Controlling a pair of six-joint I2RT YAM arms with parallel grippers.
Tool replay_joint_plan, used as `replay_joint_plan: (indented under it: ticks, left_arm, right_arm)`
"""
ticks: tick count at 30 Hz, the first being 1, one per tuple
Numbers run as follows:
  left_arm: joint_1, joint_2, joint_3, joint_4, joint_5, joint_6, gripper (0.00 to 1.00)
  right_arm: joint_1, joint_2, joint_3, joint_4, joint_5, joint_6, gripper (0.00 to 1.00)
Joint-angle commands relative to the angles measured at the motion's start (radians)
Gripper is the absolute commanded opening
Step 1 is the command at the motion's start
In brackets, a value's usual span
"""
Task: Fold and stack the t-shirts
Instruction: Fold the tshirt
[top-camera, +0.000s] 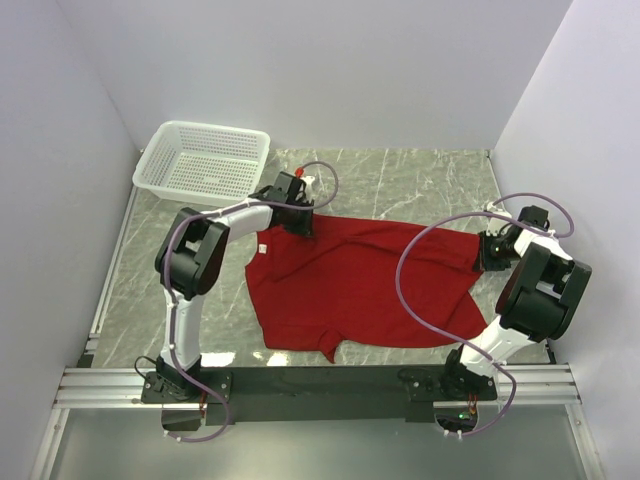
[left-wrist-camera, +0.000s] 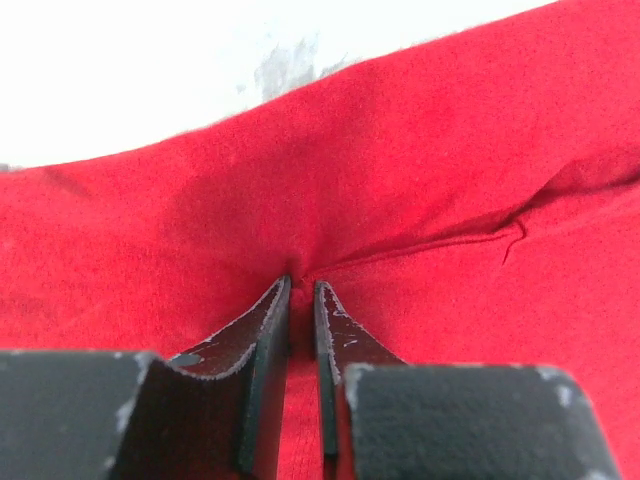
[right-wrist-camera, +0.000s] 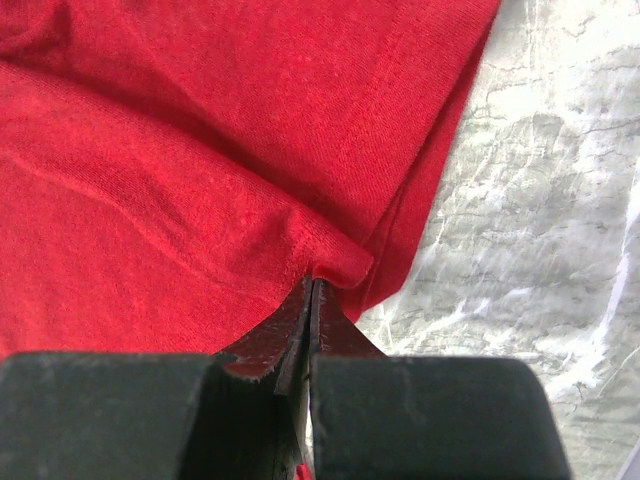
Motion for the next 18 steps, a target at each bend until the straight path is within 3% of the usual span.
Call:
replay_joint_plan:
  ticks: [1,4,9,18]
  left_arm:
    - [-0.007,-0.101,-0.046,0.002,-0.051,0.026,0.2]
    - [-0.005,-0.138,-0.061,-0.006,-0.078,0.034,0.21]
    - [-0.01,-0.196,-0.107,0.008,-0.052,0.036,0.04]
    - [-0.06,-0.36,-0.227,-0.015,0.115,0.057,0.01]
  right_arm:
    - [-0.009,0.007,0.023,0.007,-0.023,0.007,0.01]
    - [-0.009,0.01,0.024,0.007,-0.028,0.01,0.01]
    - [-0.008,0.004,0.024,0.007,-0.026,0.01,0.01]
    - [-0.009,0.004,0.03,0.007,-0.025,0.007,0.01]
